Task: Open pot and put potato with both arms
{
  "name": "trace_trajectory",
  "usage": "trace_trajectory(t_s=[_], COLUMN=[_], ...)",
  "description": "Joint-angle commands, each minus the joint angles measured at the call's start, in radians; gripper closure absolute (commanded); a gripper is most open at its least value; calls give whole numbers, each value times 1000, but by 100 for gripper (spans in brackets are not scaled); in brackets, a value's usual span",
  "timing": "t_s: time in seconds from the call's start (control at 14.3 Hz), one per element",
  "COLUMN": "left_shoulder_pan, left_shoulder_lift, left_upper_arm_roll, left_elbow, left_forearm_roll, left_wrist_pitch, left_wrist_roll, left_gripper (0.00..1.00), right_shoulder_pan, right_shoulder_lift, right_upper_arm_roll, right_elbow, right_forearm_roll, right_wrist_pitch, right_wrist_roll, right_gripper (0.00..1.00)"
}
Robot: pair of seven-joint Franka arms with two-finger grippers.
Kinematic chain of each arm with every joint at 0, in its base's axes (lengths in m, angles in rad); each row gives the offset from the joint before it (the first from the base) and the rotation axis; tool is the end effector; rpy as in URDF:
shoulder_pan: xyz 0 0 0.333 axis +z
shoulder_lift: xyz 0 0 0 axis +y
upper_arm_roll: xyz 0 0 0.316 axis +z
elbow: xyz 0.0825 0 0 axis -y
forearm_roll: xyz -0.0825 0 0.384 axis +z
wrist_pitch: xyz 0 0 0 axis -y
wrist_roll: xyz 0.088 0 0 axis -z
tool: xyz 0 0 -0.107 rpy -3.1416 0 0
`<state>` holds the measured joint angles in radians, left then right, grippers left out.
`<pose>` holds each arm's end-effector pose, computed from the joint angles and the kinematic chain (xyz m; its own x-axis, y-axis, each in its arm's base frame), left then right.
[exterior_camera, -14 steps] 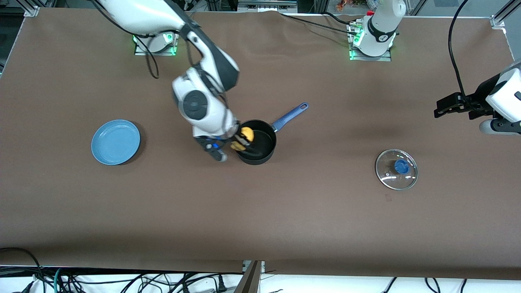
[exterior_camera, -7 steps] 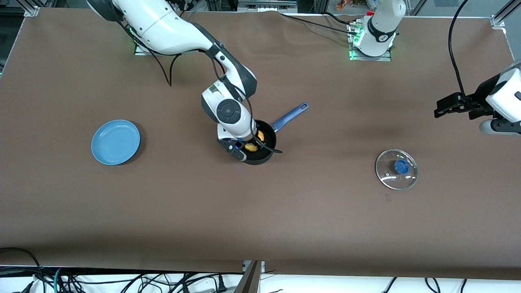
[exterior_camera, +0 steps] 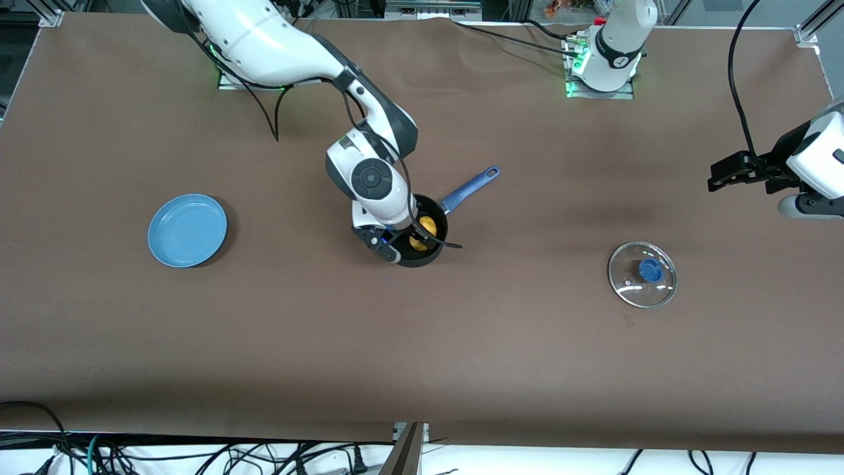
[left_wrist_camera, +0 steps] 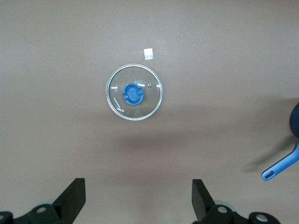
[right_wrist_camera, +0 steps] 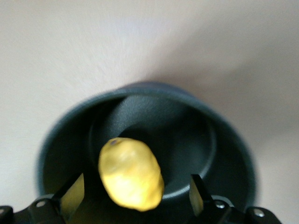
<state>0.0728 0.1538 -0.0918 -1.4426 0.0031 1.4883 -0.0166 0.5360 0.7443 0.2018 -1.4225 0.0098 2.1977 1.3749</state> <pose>0.5917 -0.0066 0.5898 0.9942 -0.0025 -0.1074 -0.0015 -1.0000 0.0092 0.5598 0.4700 0.2662 0.7622 -0.6334 -0.1333 -0.6446 -0.7615 -0.0671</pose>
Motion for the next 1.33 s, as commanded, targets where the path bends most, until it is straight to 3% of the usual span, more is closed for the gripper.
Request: trace_trajectory(t_s=[0.0, 0.28, 0.56, 0.77, 0.91, 1.05, 1.26], left_shoulder_pan=[-5, -5, -5, -5, -5, -4, -5], left_shoulder_lift=[0, 1, 1, 3, 3, 3, 3], left_upper_arm_roll=[0, 0, 1, 1, 1, 3, 3], left_elbow=[10, 10, 10, 10, 10, 10, 10], left_forearm_roll=[15, 14, 14, 12, 12, 12, 12], left_wrist_pitch=[-13, -13, -13, -13, -13, -11, -10], left_wrist_roll=[-2, -2, -2, -2, -2, 0, 0], left_gripper=[0, 0, 0, 0, 0, 0, 0], right_shoulder_pan=[-51, -184, -209, -377, -476, -543, -553], right_shoulder_lift=[-179, -344, -450, -534, -609, -702, -731], right_upper_arm_roll=[-9, -45, -252, -259, -251, -234, -203], right_elbow=[-13, -13, -24, -108, -214, -340, -297], right_forearm_roll=[1, 4, 10, 32, 24, 13, -19], right_wrist_pitch=[-165, -459, -616, -602, -511, -423, -544], right_wrist_roll=[-13, -323, -735, -1082, -1338, -1431, -1403], right_gripper=[0, 0, 0, 0, 0, 0, 0])
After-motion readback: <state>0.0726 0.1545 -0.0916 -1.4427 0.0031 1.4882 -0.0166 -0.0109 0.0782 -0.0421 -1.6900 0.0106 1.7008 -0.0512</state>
